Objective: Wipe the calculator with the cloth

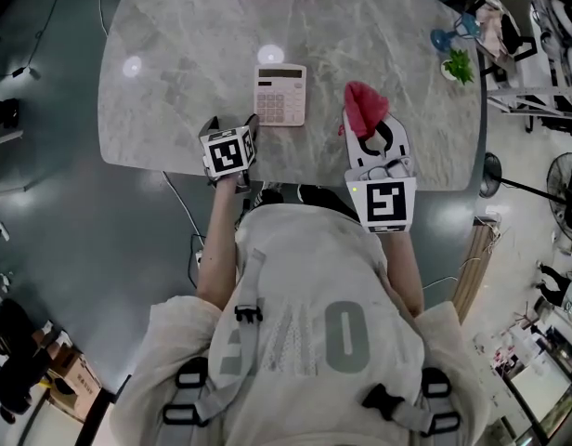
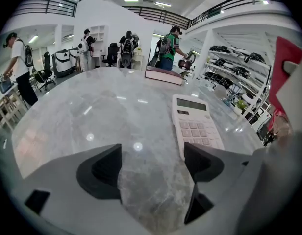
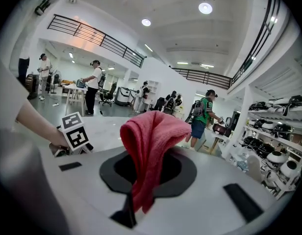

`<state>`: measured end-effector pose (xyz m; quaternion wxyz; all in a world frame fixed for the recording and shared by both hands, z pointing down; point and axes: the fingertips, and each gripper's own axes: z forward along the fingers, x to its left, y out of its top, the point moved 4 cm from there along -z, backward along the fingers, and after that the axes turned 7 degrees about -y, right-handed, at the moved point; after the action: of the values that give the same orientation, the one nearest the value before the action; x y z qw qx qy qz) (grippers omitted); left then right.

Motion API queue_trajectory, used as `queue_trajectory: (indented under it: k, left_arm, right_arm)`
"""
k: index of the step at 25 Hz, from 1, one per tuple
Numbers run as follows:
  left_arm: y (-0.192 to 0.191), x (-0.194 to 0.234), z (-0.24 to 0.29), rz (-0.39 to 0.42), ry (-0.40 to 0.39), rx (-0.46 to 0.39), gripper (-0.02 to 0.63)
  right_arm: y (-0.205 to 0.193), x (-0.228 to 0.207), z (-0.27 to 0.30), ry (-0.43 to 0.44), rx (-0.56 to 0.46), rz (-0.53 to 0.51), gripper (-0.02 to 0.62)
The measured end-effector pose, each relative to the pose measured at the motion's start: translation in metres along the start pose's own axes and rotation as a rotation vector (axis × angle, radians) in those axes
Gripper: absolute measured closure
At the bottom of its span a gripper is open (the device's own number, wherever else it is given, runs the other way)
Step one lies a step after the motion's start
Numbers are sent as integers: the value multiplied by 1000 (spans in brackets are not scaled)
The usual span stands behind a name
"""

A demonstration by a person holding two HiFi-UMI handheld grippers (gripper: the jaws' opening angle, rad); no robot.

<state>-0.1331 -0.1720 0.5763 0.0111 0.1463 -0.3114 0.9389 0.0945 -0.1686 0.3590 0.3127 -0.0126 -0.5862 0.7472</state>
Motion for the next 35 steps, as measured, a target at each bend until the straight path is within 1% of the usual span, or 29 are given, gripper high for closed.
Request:
queue_trajectory:
  k: [3,6,10,13,16,20,23,26,31,35]
  left_arm:
    - [1,1,2,-2,-2,14,201]
    - [1,2,3,-6,-4,32,201]
    - [5,3,0,-8,3,55,200]
    - [7,4,-1,-10,5,67,200]
    - [6,4,-1,-12,5,77,199]
    - [7,2,-1,-11,4,88,199]
    - [8,2,-2,-14,3,97,200]
    - [8,2,-2,-17,3,104,200]
    - [9,3,0,-16,2,112,199]
    - [10,3,3,-10,-4,110,199]
  right_arm:
    - [9,-7,20,12,1,-46,537]
    - [13,-12,47,17,32,-130,537]
    - [16,-10,89,51,115,-338,537]
    - [13,0,119,107,171,-501,537]
    - [4,13,141,179,216,-605,537]
    - [-15,30,159,258,273,-681,538]
    - [-32,43,172,301,323,-732,538]
    - [-50,55,183,334,369,-760,538]
    - [-77,71,193,366,431,-804,538]
    - [-95,78,197,369,468,-852,538]
